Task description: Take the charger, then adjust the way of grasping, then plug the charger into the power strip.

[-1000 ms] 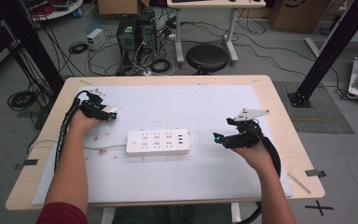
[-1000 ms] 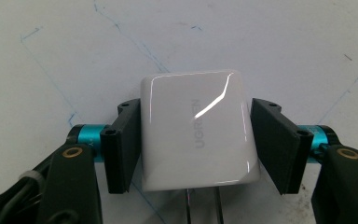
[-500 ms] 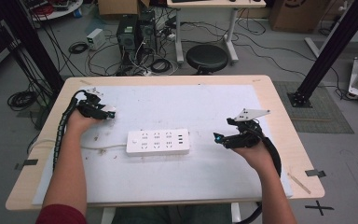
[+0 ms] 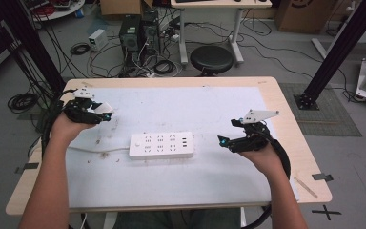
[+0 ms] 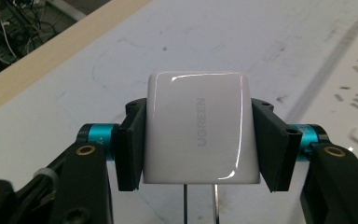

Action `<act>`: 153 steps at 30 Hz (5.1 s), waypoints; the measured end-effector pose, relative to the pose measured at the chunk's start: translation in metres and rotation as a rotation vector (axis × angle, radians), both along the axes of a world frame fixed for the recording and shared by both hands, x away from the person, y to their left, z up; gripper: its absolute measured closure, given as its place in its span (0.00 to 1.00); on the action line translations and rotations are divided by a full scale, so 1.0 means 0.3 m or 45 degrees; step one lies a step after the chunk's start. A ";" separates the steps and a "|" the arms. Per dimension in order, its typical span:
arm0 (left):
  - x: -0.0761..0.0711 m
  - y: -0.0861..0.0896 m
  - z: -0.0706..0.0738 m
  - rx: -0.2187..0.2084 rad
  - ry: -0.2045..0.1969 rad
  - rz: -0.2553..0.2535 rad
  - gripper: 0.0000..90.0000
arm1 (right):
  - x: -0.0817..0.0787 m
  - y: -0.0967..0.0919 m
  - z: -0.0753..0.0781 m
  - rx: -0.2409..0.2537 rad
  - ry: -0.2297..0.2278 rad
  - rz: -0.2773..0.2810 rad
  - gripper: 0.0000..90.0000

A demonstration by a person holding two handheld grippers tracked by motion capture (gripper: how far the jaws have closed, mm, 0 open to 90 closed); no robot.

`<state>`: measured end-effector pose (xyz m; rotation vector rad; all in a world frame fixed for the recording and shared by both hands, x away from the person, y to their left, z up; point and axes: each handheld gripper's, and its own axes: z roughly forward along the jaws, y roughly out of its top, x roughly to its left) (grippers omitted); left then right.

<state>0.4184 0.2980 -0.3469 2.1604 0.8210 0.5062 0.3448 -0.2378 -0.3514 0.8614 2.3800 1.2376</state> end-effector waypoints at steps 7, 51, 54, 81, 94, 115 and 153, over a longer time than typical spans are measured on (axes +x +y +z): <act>-0.126 -0.088 0.076 -0.038 -0.066 -0.133 0.47 | -0.042 0.014 0.031 0.003 -0.019 0.053 0.21; -0.279 -0.415 0.052 -0.055 -0.293 -0.539 0.47 | -0.049 0.098 0.033 0.066 0.023 0.158 0.20; -0.295 -0.468 0.023 -0.054 -0.336 -0.572 0.47 | -0.045 0.120 0.027 0.091 0.046 0.175 0.20; -0.443 -0.658 -0.143 0.031 -0.616 -0.693 0.47 | -0.061 0.280 -0.130 0.467 0.476 0.270 0.21; -0.453 -0.681 -0.142 0.020 -0.671 -0.650 0.47 | -0.041 0.335 -0.165 0.584 0.548 0.311 0.32; -0.438 -0.707 -0.131 0.045 -0.633 -0.666 0.45 | -0.035 0.345 -0.168 0.608 0.581 0.389 0.69; -0.291 -0.265 0.024 0.076 -0.312 -0.157 0.21 | 0.020 0.195 0.032 0.267 0.150 0.231 0.70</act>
